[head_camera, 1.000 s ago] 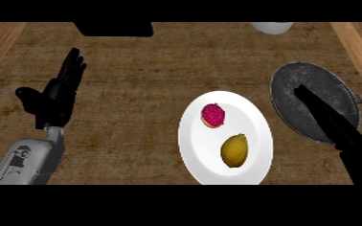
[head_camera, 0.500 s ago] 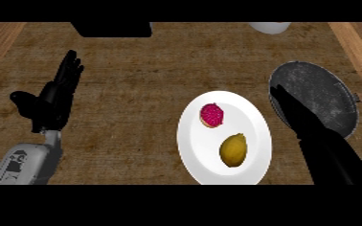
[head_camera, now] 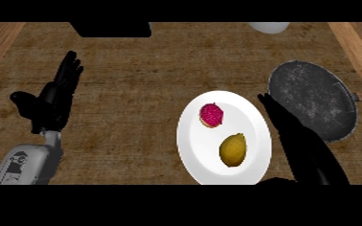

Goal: Pick the lemon from the plate and place it in the pan

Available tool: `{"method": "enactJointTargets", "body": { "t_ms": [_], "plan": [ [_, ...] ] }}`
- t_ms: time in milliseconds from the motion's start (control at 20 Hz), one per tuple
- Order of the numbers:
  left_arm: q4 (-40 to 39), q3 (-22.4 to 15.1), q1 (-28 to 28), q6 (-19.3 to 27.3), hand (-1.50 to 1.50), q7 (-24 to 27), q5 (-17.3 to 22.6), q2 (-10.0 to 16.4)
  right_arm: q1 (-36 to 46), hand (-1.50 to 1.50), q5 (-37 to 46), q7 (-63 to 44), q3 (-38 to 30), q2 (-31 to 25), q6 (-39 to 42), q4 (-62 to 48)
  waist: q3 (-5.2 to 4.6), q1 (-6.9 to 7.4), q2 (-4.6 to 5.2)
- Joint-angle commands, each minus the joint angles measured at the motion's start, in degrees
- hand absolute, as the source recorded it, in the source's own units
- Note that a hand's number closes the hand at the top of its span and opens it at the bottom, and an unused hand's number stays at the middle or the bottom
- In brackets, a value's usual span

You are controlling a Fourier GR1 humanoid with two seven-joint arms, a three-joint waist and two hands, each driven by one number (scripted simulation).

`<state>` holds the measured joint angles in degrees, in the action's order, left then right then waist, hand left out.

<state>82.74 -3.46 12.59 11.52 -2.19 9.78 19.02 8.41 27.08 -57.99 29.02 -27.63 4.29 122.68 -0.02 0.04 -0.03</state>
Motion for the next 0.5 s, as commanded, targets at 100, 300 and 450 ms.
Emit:
{"method": "enactJointTargets", "body": {
  "t_ms": [100, 300, 450],
  "plan": [
    [-0.8, 2.7, 1.7, -2.0, 0.0, -1.3, -0.5, -0.2, 0.0, -1.5, 2.4, 2.3, 2.0, 5.2, 3.4, -6.2, 0.01, -0.01, 0.05],
    [4.1, 2.4, -1.9, -2.2, 0.0, -1.9, -1.8, -0.8, -1.5, -1.5, 3.2, 3.3, 0.9, 5.1, 6.3, -7.0, 0.02, 0.06, -0.02],
    [-2.8, 2.5, 0.1, -2.4, 0.0, 2.6, -3.3, -3.9, 0.1, -1.5, 6.2, 2.6, 2.1, 9.3, 6.5, -9.9, 0.0, -0.12, 0.05]
  ]
}}
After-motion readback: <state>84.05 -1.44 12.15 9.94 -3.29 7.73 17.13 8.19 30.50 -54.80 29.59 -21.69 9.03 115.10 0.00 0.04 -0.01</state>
